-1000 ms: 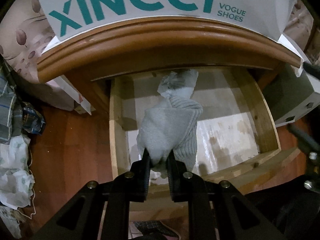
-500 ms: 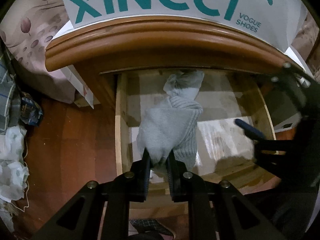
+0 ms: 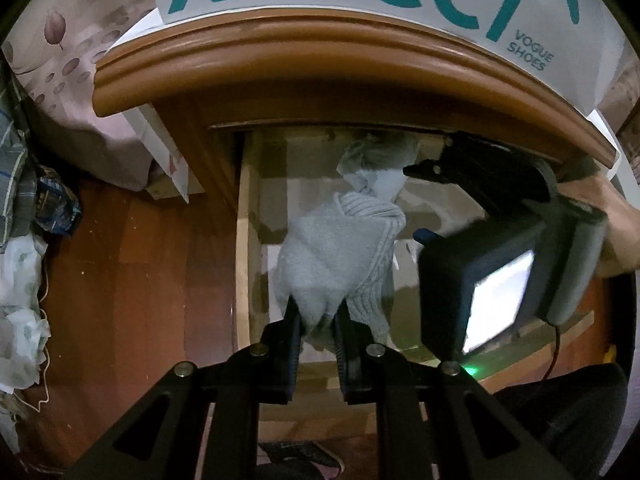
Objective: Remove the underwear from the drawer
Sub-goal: 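Move the right gripper back down into the drawer toward the light blue cloth, then grasp the light blue cloth with the right gripper while the left holds the grey sock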
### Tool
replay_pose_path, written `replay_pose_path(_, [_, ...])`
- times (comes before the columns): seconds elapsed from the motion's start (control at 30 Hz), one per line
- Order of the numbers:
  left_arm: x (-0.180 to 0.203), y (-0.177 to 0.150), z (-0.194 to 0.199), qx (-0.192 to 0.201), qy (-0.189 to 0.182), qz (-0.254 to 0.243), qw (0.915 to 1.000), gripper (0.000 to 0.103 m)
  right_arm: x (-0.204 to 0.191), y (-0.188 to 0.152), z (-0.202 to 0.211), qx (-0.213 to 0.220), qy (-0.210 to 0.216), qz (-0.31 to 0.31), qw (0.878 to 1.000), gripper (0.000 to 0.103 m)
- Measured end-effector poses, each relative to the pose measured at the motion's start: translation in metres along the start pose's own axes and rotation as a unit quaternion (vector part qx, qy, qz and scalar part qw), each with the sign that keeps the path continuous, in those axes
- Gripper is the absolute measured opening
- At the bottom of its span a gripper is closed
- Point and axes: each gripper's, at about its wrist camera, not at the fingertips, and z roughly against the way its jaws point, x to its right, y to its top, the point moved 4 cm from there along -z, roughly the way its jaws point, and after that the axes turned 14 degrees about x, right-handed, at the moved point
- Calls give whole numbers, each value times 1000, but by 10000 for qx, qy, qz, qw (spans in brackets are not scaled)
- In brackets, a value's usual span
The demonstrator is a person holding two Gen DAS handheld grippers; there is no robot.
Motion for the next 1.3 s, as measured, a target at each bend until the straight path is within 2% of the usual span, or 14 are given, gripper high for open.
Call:
replay_pose_path(0.13, [-6, -2, -3, -61, -2, 92, 9999, 15, 1, 1, -12, -23, -4, 54, 10000, 59])
replay_pose_path(0.33, [-7, -2, -2, -78, -28, 108, 9999, 15, -12, 6, -24, -142, -141, 624, 9979, 59])
replay_pose_path(0.5, [-9, -4, 0, -58, -29, 77, 9999, 15, -19, 0, -36, -570, -333, 1223, 9903, 59])
replay_pose_path(0.7, [-12, -6, 3, -48, -28, 100, 9999, 15, -24, -10, -52, -1160, -402, 1976, 9726, 59])
replay_pose_path(0.9, [-14, -3, 8, 43, -66, 152, 9999, 15, -25, -4, -66, -1527, -221, 2108, 9653, 60])
replay_pose_path(1.0, [-15, -3, 10, 58, -82, 176, 9998, 15, -20, -1, -68, -1694, -87, 1911, 9668, 60])
replay_pose_path(1.03, [-15, -3, 11, 58, -84, 179, 9998, 15, -19, -1, -68, -1718, -78, 1900, 9666, 59])
replay_pose_path(1.1, [-15, -3, 11, 61, -80, 187, 9998, 15, -22, -3, -71, -1808, -88, 2023, 9625, 40])
replay_pose_path(1.2, [-16, -2, 12, 79, -79, 190, 9998, 15, -21, -4, -77, -1888, -139, 2017, 9610, 38])
replay_pose_path(1.3, [-16, -2, 12, 74, -93, 225, 9997, 15, -13, -2, -83, -1899, -155, 1816, 9647, 35])
